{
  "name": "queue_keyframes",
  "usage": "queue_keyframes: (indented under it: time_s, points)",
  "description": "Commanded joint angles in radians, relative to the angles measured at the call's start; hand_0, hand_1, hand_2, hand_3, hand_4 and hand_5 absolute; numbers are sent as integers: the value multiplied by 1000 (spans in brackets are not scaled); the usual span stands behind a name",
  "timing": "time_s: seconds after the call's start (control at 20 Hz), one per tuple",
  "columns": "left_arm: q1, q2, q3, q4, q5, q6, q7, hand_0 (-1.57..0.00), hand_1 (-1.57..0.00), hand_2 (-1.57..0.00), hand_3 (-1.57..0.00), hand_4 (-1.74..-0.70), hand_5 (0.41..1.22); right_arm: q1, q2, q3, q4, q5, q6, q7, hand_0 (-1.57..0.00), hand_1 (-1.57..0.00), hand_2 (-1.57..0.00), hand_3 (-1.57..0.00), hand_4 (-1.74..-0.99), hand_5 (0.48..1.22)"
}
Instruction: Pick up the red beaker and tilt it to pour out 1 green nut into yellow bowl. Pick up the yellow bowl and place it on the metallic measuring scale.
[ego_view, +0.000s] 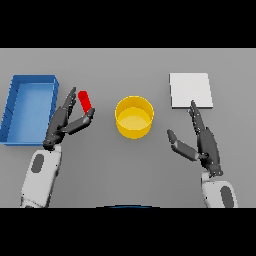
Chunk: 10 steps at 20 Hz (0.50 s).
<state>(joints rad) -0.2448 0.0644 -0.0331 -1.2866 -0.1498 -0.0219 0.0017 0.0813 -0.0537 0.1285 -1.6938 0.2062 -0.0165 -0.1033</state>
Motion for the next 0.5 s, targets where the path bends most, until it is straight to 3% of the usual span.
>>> queue_keyframes:
  time_s: [0.0, 0.4, 0.45]
  points:
    - [-8, -7, -4, 19, -4, 0, -23, 1, 1, 1, 1, -1189, 641, 3, -2, 1, 4, 9, -4, -3, 1, 1, 1, 1, -1222, 626]
    - [-160, -1, 24, 205, -43, 35, -31, 1, 1, 1, 1, -1199, 669, -4, -8, -17, -8, -18, 3, 30, 1, 1, 1, 1, -1234, 635]
    - [-184, -7, 30, 226, -41, 41, -26, 1, 1, 1, 1, -1203, 671, 17, -1, 0, -16, -7, 5, 5, 1, 1, 1, 1, -1238, 638]
